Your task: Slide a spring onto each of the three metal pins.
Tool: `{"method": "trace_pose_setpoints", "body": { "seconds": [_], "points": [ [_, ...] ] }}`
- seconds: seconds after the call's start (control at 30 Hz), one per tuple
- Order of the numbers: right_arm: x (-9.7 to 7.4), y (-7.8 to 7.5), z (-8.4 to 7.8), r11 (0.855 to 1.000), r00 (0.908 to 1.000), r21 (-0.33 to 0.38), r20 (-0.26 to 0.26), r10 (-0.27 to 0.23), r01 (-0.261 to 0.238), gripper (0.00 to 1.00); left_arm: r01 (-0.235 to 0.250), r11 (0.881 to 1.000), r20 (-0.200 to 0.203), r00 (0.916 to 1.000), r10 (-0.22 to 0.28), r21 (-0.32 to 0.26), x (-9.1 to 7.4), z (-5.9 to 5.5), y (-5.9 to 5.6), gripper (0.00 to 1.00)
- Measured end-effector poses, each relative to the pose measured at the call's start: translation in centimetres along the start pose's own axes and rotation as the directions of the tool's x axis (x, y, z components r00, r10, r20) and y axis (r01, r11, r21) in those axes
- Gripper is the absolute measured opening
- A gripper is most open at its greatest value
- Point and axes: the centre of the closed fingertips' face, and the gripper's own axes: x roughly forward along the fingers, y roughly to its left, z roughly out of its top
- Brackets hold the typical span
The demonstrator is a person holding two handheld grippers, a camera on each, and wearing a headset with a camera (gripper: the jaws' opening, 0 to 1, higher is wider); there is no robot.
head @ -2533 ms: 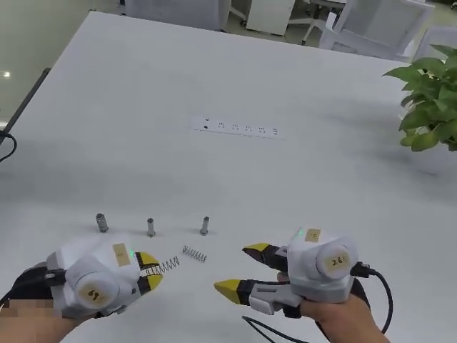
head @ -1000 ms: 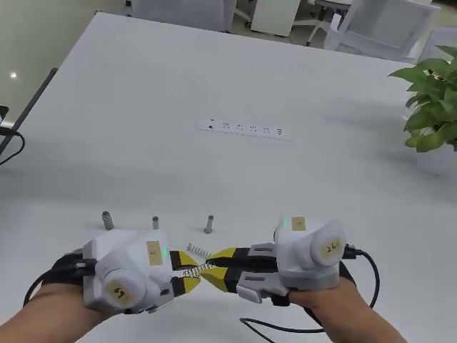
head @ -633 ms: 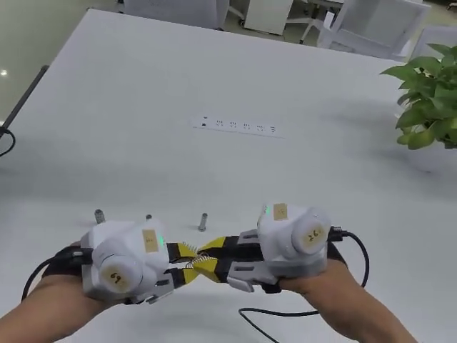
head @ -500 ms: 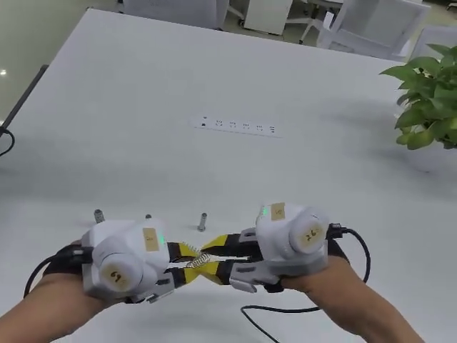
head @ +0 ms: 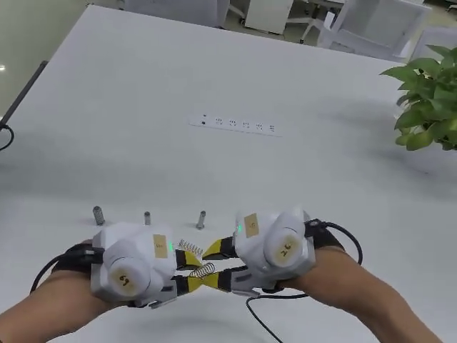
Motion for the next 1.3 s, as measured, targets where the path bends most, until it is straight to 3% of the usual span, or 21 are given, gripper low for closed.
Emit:
{"method": "trace_pose_setpoints", "body": {
  "seconds": [0.27, 0.37, 0.57, 0.77, 1.0, 1.17, 1.3],
  "points": [
    [0.2, 0.6, -0.3, 0.997, 0.9988, -0.063, -0.031, 0.037, -0.039, 0.14, 0.029, 0.999, -0.022, 0.9994, -0.028, 0.039, 0.1, -0.3, -0.6, 0.02],
    [0.2, 0.9, -0.5, 0.995, 0.9977, -0.084, -0.042, 0.054, -0.057, 0.09, 0.030, 0.999, -0.021, 0.9993, -0.029, 0.040, 0.1, -0.2, -0.6, 0.02],
    [0.2, 1.3, -0.7, 0.992, 0.9962, -0.098, -0.050, 0.071, -0.076, 0.08, 0.051, 0.998, -0.016, 0.9986, -0.051, 0.036, 0.2, -0.4, -1.2, 0.03],
    [0.1, 1.1, -0.6, 0.996, 0.9980, -0.069, -0.023, 0.058, -0.060, 0.08, 0.034, 0.998, 0.020, 0.9993, -0.033, -0.049, -0.2, -0.6, -0.9, 0.04],
    [-0.4, 0.6, -1.4, 0.998, 0.9988, -0.042, -0.024, 0.042, -0.043, 0.08, -0.002, 0.994, 0.014, 0.9999, 0.004, -0.105, -1.0, -2.0, -0.4, 0.07],
    [-0.7, -0.2, -2.3, 1.000, 0.9994, -0.016, -0.032, 0.009, -0.010, 0.08, -0.061, 0.977, 0.037, 0.9969, 0.070, -0.205, -2.1, -2.7, 0.7, 0.12],
    [-0.8, -0.5, -2.7, 1.000, 0.9994, -0.002, -0.033, 0.000, 0.000, 0.08, -0.082, 0.968, 0.036, 0.9950, 0.093, -0.239, -2.8, -3.3, 1.1, 0.13]
  ]
}}
